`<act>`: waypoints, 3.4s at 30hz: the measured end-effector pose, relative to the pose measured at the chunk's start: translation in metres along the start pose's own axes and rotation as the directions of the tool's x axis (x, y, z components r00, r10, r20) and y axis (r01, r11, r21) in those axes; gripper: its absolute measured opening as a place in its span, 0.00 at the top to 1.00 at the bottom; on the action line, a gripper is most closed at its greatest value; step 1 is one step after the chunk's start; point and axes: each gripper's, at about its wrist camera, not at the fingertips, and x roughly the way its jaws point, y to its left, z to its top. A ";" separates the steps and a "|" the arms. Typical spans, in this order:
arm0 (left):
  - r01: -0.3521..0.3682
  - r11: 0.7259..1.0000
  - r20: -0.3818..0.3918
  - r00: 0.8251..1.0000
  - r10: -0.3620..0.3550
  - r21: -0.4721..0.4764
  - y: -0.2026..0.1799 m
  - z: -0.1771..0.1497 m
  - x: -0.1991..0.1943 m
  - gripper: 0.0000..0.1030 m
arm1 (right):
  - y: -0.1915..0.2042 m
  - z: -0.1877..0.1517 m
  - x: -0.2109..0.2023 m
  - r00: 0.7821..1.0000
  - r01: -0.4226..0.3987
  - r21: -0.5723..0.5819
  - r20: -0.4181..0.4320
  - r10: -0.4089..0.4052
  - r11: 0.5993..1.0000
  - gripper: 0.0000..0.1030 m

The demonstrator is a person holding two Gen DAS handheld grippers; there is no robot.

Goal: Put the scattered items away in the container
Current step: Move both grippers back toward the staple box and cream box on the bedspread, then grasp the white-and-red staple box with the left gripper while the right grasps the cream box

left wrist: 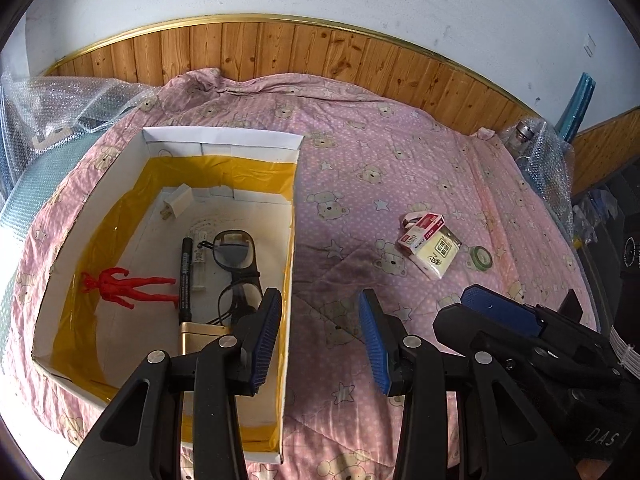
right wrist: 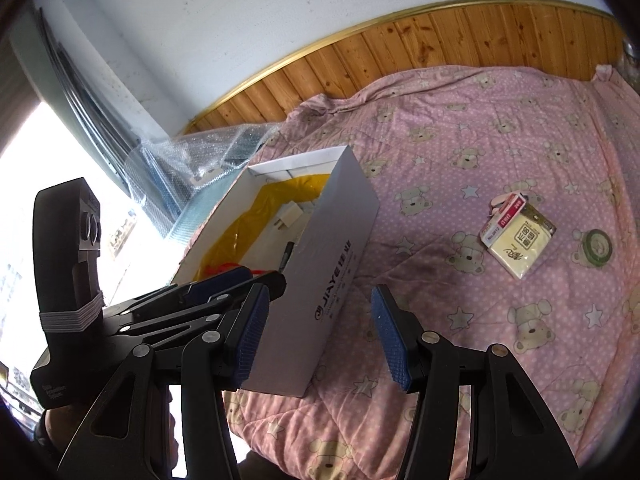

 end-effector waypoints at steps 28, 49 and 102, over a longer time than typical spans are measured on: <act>0.052 0.988 -0.143 0.989 -0.030 0.148 -0.104 0.016 0.087 0.60 | -0.128 -0.004 -0.019 0.998 0.062 0.218 -0.002 -0.064 0.974 0.44; 0.071 0.981 -0.273 0.962 -0.020 0.181 -0.132 0.036 0.182 0.59 | -0.207 0.007 0.018 0.992 0.118 0.339 -0.077 -0.098 0.933 0.44; 0.150 0.982 -0.331 0.938 -0.105 0.115 -0.120 0.079 0.254 0.51 | -0.250 0.040 0.089 0.974 0.164 0.324 -0.202 -0.102 0.932 0.59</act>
